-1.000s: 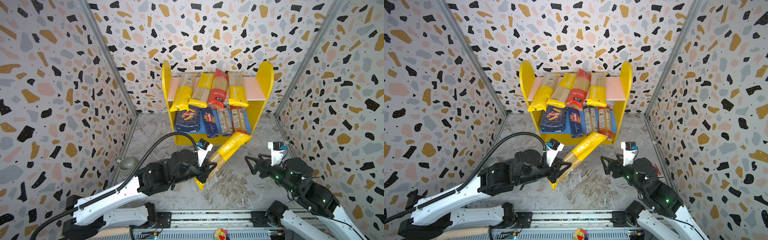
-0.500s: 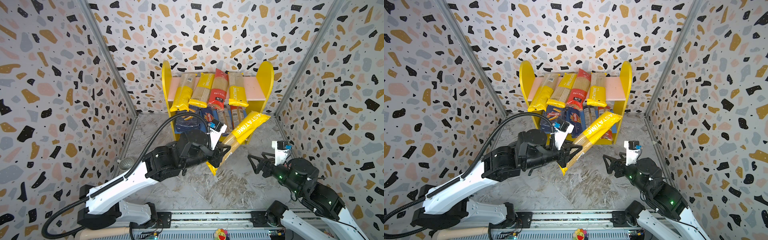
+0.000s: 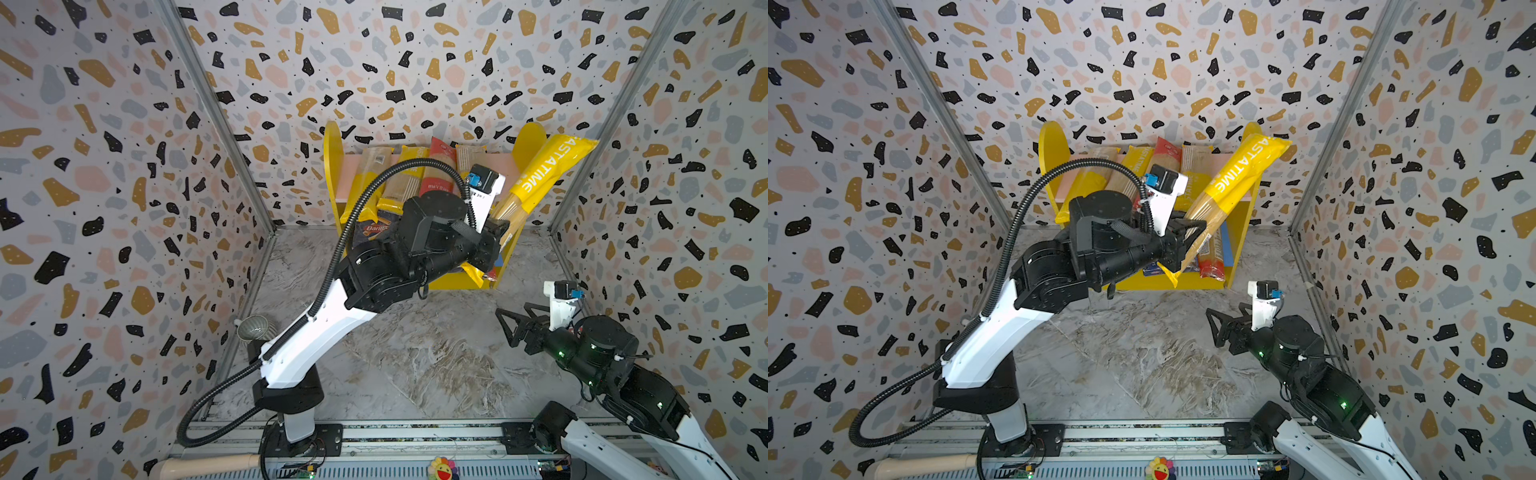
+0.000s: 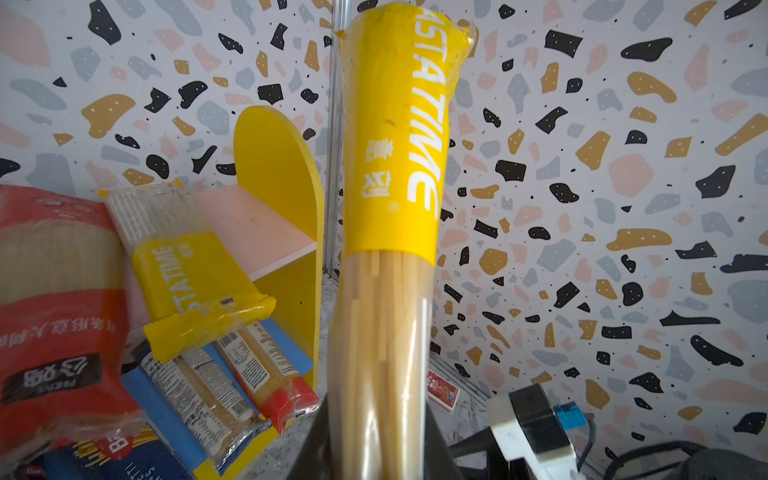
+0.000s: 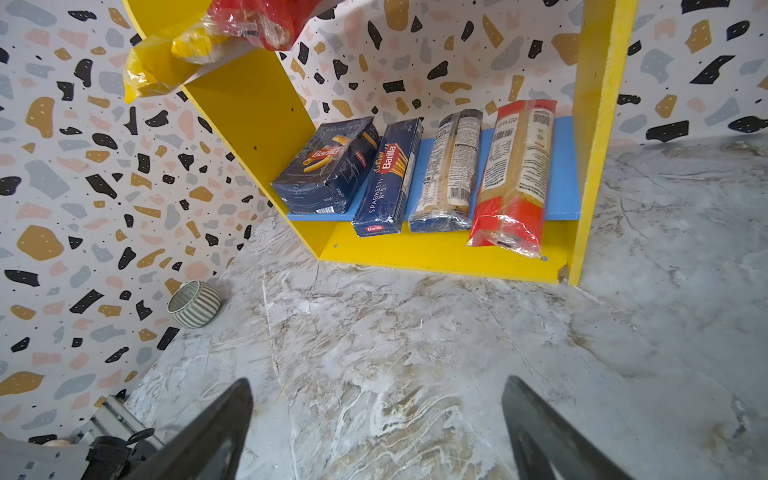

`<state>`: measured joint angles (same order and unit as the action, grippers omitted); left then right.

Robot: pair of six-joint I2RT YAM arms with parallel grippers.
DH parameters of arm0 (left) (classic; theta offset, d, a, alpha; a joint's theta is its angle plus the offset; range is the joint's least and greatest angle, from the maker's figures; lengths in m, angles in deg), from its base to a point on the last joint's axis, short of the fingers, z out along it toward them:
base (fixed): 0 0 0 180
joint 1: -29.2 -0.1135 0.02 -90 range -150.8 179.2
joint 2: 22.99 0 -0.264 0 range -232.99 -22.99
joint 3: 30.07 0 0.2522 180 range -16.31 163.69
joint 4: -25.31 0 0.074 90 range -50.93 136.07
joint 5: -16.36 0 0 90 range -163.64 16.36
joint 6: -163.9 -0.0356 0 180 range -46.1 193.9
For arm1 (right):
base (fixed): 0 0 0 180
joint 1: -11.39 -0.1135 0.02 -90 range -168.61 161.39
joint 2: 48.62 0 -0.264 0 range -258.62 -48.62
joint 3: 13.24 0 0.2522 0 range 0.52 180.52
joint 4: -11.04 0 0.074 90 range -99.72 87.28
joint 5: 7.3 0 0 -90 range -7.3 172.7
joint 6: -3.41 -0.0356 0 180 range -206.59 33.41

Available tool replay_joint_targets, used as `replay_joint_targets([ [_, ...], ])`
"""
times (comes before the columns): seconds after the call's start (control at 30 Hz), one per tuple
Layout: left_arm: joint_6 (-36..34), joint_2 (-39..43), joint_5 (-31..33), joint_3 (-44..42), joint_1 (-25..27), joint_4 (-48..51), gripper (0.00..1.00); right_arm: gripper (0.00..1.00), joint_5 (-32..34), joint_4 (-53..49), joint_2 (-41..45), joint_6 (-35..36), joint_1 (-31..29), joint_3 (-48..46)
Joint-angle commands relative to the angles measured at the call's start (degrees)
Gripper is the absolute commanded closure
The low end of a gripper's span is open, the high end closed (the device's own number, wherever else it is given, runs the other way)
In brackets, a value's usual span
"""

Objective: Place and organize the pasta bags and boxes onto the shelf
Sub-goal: 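Raise the bag above the top shelf with the left gripper while the right gripper rises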

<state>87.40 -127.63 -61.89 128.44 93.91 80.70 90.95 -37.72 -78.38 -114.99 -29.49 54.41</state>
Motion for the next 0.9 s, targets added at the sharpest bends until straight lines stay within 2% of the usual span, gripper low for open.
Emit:
replay_joint_targets([
  [0.0,0.88,1.84,-1.45,-0.33,-4.77,-11.27,1.0,0.06,1.67,1.4,-0.56,1.15,-0.1,0.44],
  [0.07,1.25,1.89,-1.56,-2.56,-6.87,-14.01,1.0,0.06,1.86,2.18,-0.82,1.34,-0.07,-0.06],
  [0.23,1.05,-2.93,-2.63,3.6,-9.26,-16.35,1.0,0.06,1.33,4.92,-2.01,1.5,-0.12,-1.46],
  [0.33,2.93,-3.55,-4.71,3.04,-10.5,-21.21,1.0,0.06,1.15,7.59,-3.22,2.2,-0.07,-2.41],
  [0.5,6.23,-4.54,-6.18,1.38,-11.91,-27.98,1.0,0.06,0.84,15.55,-4.51,2.96,-0.08,-3.88],
  [0.7,12.78,-7.77,-8.38,0.51,-13.1,-35.93,1.0,0.07,2.99,23.42,-8.31,4.14,0.94,-1.31],
  [0.87,14.89,-9.65,-9.36,0.49,-13.1,-38.2,1.0,0.07,-0.23,34.74,-7.85,5.27,3.1,-2.61],
])
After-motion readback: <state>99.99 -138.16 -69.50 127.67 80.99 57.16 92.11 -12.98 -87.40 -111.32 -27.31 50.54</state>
